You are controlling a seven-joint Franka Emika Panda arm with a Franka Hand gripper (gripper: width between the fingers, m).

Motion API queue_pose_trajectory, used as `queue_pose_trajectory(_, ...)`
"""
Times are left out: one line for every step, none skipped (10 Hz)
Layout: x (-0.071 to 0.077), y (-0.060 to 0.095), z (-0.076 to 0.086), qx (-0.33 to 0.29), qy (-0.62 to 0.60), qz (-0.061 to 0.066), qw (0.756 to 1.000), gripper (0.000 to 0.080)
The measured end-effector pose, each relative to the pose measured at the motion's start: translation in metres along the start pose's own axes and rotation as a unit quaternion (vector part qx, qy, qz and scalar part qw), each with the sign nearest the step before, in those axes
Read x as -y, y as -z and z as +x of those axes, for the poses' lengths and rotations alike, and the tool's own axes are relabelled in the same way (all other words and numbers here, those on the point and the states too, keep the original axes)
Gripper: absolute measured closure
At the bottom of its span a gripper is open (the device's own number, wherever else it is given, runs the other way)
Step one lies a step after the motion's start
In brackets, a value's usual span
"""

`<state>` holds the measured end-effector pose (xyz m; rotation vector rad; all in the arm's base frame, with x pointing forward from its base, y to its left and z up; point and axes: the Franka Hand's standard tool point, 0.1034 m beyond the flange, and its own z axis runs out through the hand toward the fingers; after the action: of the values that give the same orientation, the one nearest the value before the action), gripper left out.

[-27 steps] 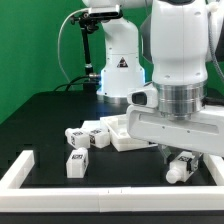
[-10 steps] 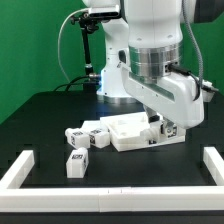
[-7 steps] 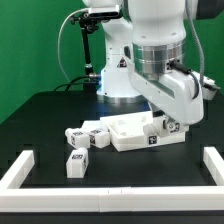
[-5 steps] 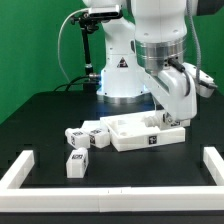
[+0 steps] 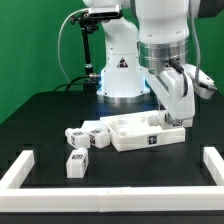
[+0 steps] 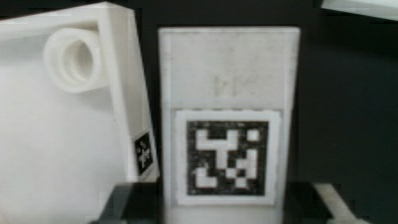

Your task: Assemble one leg

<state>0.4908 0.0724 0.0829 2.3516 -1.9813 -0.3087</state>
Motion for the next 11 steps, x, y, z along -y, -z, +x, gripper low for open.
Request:
queue_pose_trajectory(-0.008, 0.0, -0.007, 0.002, -0.031, -0.012, 0.999, 0.0515)
queue_pose_trajectory(-0.019, -0.002, -0.013, 0.007, -0.062, -0.019, 0.998, 0.0515)
queue_pose_trajectory(-0.031, -0.007, -0.016, 0.008, -0.1, -0.027, 0.995, 0.0515)
queue_pose_trajectory(-0.037, -0.012, -0.026, 0.004, -0.148, -0.03, 0.989, 0.0515)
queue_pose_trajectory(-0.03, -0.014, -0.034, 0.006, -0.182, -0.007, 0.983, 0.0515)
queue_pose_trajectory(-0.024, -0.013, -0.035, 0.009, -0.199, 0.024, 0.98, 0.0515)
queue_pose_trajectory(-0.028, -0.015, -0.036, 0.01, -0.186, 0.015, 0.982, 0.0515)
queue_pose_trajectory(-0.027, -0.016, -0.036, 0.009, -0.185, 0.015, 0.983, 0.0515)
queue_pose_trajectory(-0.028, -0.016, -0.036, 0.009, -0.185, 0.014, 0.983, 0.0515)
queue_pose_trajectory(-0.029, -0.017, -0.038, 0.009, -0.19, 0.013, 0.982, 0.0515)
queue_pose_trajectory(-0.037, -0.02, -0.046, 0.009, -0.224, 0.002, 0.975, 0.0515)
